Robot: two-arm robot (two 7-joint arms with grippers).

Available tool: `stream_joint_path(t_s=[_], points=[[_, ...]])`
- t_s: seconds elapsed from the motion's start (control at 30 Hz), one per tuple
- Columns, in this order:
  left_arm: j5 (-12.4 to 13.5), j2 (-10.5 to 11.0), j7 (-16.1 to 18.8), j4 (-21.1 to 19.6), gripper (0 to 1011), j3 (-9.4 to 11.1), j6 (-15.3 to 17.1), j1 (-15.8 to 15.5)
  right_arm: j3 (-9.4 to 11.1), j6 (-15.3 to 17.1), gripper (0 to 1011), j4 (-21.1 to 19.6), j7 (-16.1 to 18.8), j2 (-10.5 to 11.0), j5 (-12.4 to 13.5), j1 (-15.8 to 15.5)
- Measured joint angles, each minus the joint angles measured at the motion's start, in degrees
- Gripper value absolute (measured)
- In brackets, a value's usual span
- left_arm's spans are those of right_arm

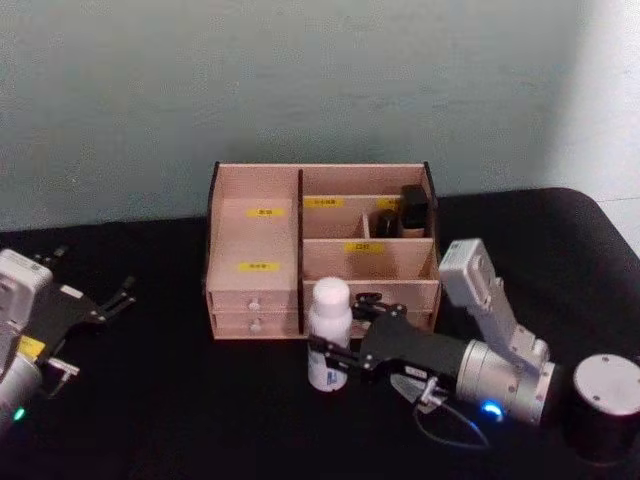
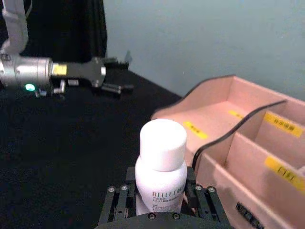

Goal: Pick up the facial cleanser and watermelon frost from the table and place them into the tiered storage box.

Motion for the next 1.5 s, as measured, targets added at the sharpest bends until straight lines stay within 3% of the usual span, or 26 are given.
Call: stream_joint_path(t_s=[0.27, 0.5, 0.9, 1.5], points=[[0.0, 0.0, 0.0, 0.0, 1001, 0.0, 0.0, 0.0, 2.51, 1.08, 593, -2.82, -0.8, 0.24, 3.56, 1.83], [0.0, 0.0, 0.0, 0.0, 1002, 0.0, 0.0, 0.0, 4.21, 0.08, 593, -2.43, -4.2, -1.26, 3.77, 4.69], [0.0, 0.0, 0.0, 0.0, 1001, 0.0, 0.0, 0.0, 4.55, 0.7, 593, 3.93, -10.12, -5.43, -1.91, 10.84], [0.0, 0.0, 0.0, 0.0, 1001, 0.0, 0.0, 0.0, 4.88, -0.35, 593, 14.2, -10.75, -10.07, -6.07, 16.34]])
